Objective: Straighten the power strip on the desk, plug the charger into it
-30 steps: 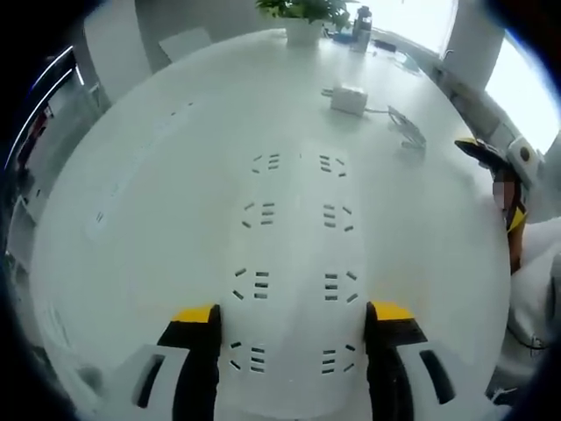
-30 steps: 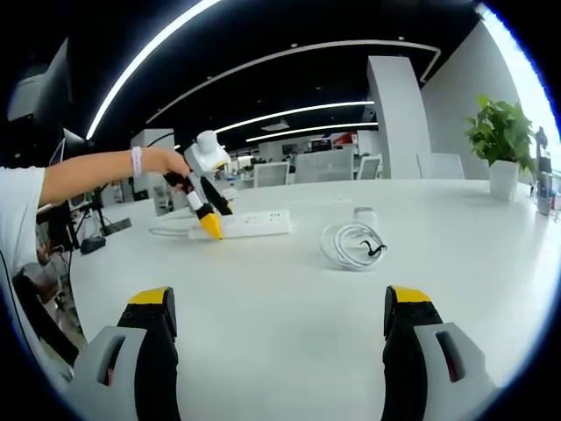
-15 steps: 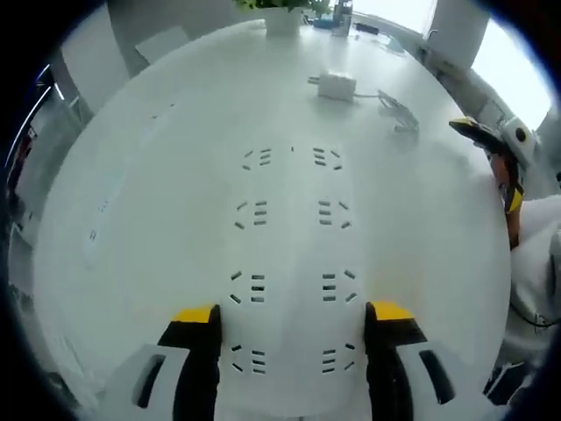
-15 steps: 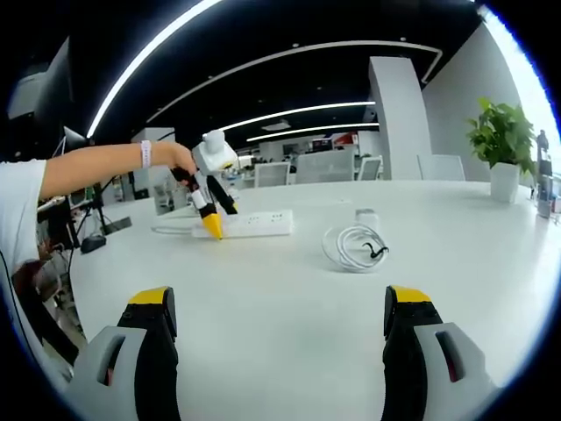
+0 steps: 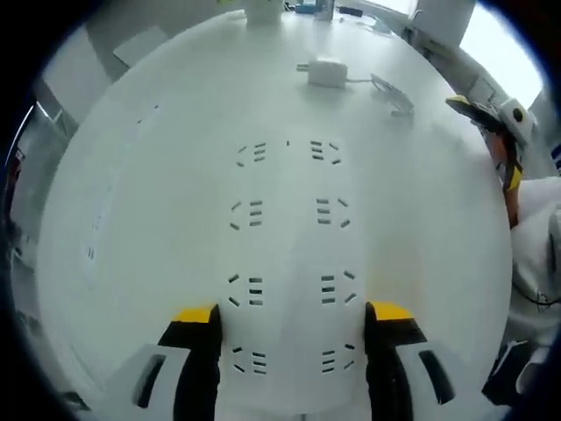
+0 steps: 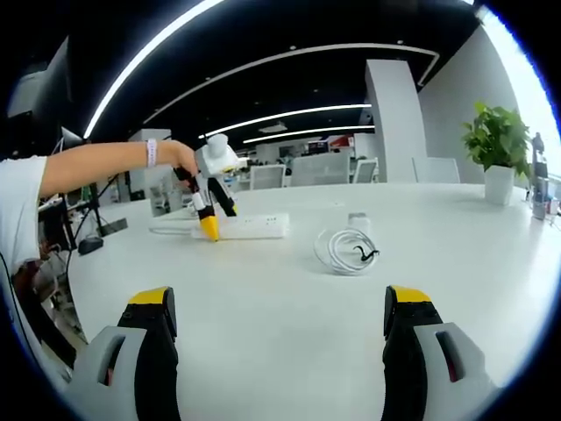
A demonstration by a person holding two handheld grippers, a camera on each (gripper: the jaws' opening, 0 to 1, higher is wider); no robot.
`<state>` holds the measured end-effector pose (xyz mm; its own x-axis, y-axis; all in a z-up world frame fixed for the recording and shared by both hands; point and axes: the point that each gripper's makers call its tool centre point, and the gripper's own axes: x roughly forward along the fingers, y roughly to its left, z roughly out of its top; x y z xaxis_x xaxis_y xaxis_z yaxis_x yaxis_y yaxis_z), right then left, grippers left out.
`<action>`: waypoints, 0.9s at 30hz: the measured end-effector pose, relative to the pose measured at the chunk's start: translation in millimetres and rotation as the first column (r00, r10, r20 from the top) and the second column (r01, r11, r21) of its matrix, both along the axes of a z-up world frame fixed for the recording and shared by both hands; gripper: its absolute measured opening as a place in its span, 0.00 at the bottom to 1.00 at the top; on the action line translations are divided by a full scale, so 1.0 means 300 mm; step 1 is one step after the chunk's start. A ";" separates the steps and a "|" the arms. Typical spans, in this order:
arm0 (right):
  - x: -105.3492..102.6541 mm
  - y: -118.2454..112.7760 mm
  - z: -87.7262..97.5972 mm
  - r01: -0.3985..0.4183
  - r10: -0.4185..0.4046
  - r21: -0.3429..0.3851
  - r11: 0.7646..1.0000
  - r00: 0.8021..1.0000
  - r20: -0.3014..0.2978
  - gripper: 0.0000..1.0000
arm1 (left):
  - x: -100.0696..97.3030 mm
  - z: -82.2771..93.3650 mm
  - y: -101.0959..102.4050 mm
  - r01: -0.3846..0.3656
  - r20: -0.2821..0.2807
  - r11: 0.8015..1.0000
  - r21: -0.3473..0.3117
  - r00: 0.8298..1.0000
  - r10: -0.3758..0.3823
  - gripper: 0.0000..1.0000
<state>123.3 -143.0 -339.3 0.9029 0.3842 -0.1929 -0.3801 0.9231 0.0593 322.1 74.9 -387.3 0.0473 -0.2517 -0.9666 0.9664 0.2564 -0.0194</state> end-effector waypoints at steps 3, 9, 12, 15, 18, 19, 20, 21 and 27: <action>0.001 -0.004 0.002 0.003 -0.003 0.000 1.000 1.000 0.001 0.98 | 0.012 0.002 0.002 0.017 0.000 1.000 0.011 1.000 -0.017 0.67; 0.002 0.004 -0.006 0.003 -0.003 0.005 1.000 1.000 -0.005 0.98 | 0.038 0.007 0.008 0.060 0.010 0.998 0.014 0.998 -0.060 0.67; 0.000 0.011 -0.009 0.002 -0.002 0.008 1.000 1.000 -0.007 0.98 | 0.043 0.008 0.007 0.081 0.018 0.997 0.015 0.997 -0.081 0.67; -0.001 0.014 -0.007 0.001 -0.001 0.010 1.000 1.000 -0.006 0.98 | 0.043 0.009 0.004 0.106 0.027 0.994 0.020 0.994 -0.106 0.67; -0.001 0.016 -0.008 -0.002 0.002 0.011 1.000 1.000 -0.006 0.98 | 0.045 0.011 0.002 0.125 0.036 0.992 0.021 0.991 -0.126 0.67; -0.001 0.016 -0.008 -0.002 0.002 0.010 1.000 1.000 -0.007 0.98 | 0.037 0.010 -0.001 0.131 0.039 0.991 0.022 0.991 -0.131 0.67; -0.002 0.018 -0.011 -0.003 0.003 0.008 1.000 1.000 -0.008 0.98 | 0.034 0.009 -0.002 0.134 0.040 0.991 0.023 0.990 -0.135 0.67; -0.002 0.018 -0.011 -0.003 0.003 0.008 1.000 1.000 -0.009 0.98 | 0.026 0.008 -0.005 0.139 0.041 0.990 0.024 0.989 -0.140 0.67; -0.004 0.020 -0.008 0.000 0.000 0.010 1.000 1.000 -0.007 0.98 | 0.009 0.006 -0.014 0.170 0.051 0.985 0.037 0.984 -0.172 0.67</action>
<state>122.2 -137.0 -341.6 0.9015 0.3862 -0.1954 -0.3797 0.9224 0.0711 324.7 70.8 -385.4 0.0583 -0.2297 -0.9715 0.9954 0.0869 0.0392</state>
